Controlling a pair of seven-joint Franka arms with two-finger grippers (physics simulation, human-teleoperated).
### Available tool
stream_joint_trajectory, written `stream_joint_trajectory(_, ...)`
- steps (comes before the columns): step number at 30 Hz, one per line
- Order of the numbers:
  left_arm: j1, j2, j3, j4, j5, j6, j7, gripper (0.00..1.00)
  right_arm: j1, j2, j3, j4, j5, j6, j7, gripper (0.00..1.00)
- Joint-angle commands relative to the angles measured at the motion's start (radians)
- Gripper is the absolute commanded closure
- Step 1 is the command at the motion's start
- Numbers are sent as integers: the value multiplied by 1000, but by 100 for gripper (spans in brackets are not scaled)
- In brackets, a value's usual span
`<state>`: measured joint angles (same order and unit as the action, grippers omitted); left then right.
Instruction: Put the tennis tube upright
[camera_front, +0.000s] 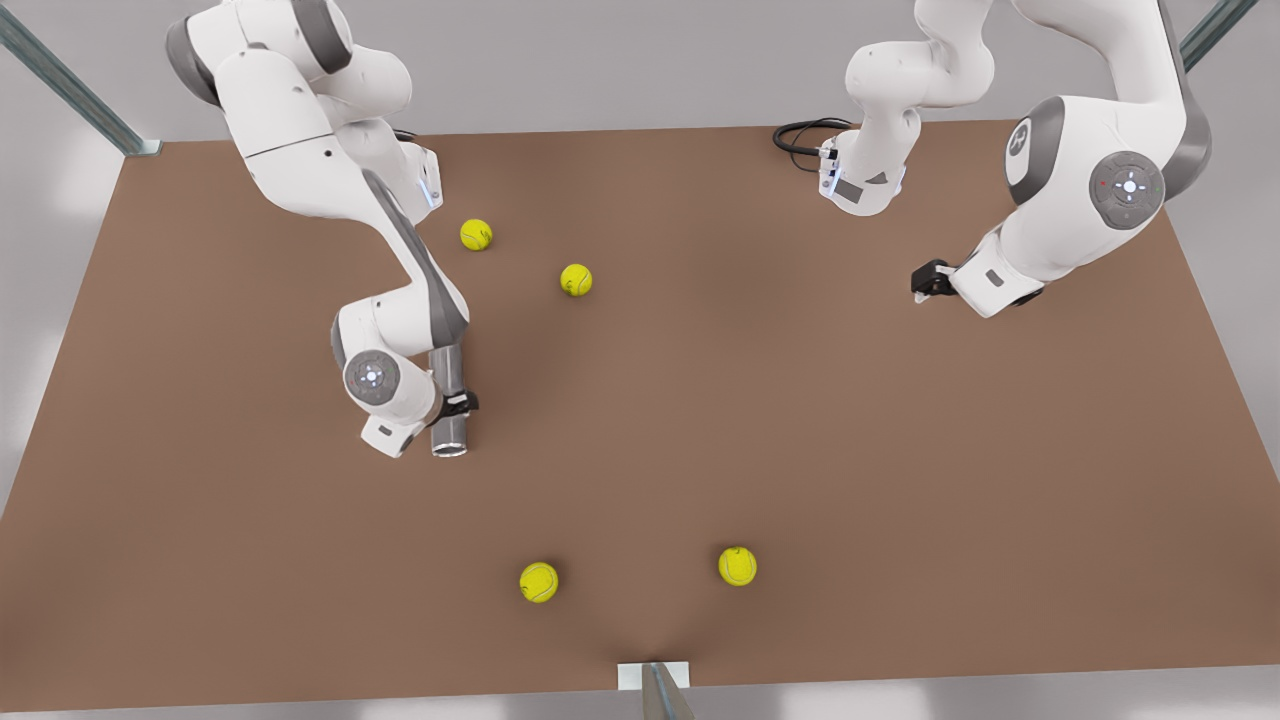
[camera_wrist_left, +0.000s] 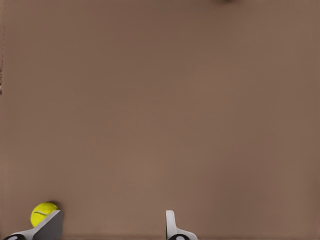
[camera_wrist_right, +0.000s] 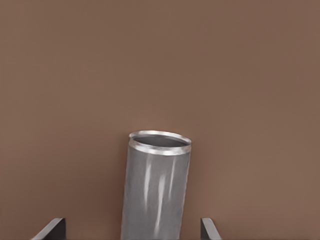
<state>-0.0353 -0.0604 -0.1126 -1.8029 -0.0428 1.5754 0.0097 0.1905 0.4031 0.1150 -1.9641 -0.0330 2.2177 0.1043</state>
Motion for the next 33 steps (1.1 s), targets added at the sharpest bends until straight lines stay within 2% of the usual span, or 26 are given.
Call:
stream_joint_trajectory(1, -14, -1, -6, 0, 1, -3, -51, 0, 3, 22, 0, -7, -8, 105, 224, 0)
stream_joint_trajectory(4, -14, 1, -12, 0, 18, 2, -56, 0, 1, 29, 0, -32, -13, 131, 215, 0)
stream_joint_trajectory(6, -14, 2, -12, -1, 18, 2, -56, 0, 0, 33, 0, -108, -13, 232, 212, 0)
stream_joint_trajectory(14, -14, 13, -12, -1, 18, 2, -56, 0, 3, 77, 2, -119, -102, 234, 207, 0)
stream_joint_trajectory(15, -14, 16, -12, 0, 18, 3, -56, 0, 3, 79, 2, -117, -103, 234, 207, 2)
stream_joint_trajectory(16, -14, 16, -12, 0, 18, 3, -56, 0, 4, 80, 2, -117, -103, 234, 206, 15)
stream_joint_trajectory(18, -14, 16, -12, 0, 18, 3, -56, 0, 4, 79, 2, -116, -103, 234, 206, 25)
stream_joint_trajectory(22, -14, 16, -12, 0, 18, 2, -56, 0, 26, 77, 2, -105, -103, 226, 206, 25)
stream_joint_trajectory(24, -14, 16, -12, 0, 18, 0, -56, 0, 24, 69, 2, -71, -102, 212, 144, 25)
stream_joint_trajectory(26, -14, 16, -12, 0, 18, -2, -56, 0, 26, 72, 2, 36, -99, 88, 48, 24)
stream_joint_trajectory(29, -14, 14, -10, 0, 18, -3, -56, 0, 27, 79, 2, 125, -99, 96, -190, 24)
stream_joint_trajectory(33, -14, 14, -2, 0, 29, -9, -71, 0, 118, 197, 2, 401, -96, 88, -417, 24)
